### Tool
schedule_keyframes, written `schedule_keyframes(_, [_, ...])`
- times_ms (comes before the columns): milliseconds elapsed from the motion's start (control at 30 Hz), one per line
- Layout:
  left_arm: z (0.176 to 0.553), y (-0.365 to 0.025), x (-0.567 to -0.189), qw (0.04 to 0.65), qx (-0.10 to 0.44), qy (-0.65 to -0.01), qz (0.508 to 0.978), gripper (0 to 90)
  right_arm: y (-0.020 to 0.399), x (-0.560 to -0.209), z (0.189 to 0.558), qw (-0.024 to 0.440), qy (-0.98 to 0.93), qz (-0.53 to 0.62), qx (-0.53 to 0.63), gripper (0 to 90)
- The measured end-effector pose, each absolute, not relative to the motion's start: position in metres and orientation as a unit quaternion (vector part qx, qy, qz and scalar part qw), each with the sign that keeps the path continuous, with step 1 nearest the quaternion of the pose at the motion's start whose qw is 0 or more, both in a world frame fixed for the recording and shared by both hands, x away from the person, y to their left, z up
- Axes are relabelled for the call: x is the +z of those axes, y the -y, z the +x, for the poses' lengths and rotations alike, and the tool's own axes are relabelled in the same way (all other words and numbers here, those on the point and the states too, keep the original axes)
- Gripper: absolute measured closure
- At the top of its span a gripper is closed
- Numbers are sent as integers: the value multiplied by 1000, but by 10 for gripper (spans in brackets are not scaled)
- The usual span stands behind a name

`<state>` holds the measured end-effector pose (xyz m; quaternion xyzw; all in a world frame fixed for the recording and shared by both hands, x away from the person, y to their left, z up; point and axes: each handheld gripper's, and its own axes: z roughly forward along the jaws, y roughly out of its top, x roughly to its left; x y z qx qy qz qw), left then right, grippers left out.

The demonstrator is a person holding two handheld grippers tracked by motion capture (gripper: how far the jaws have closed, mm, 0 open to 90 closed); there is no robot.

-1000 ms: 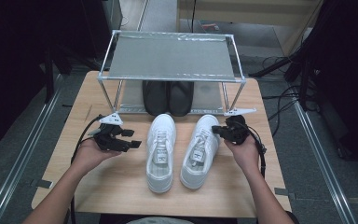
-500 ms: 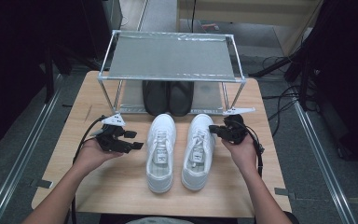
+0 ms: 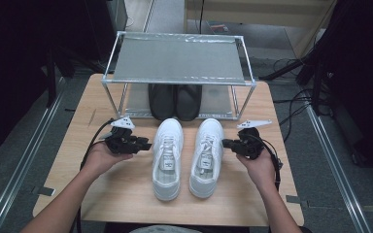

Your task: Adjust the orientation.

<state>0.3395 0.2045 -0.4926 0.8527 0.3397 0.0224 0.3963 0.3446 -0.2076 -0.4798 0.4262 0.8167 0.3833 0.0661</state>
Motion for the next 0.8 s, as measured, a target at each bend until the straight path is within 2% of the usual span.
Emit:
schedule_keyframes(167, [343, -198, -493, 393, 17, -331, 858, 797, 205, -484, 343, 61, -819, 428, 378, 899])
schedule_keyframes(800, [337, -200, -500, 382, 5, -340, 859, 794, 192, -486, 351, 57, -829, 409, 378, 900])
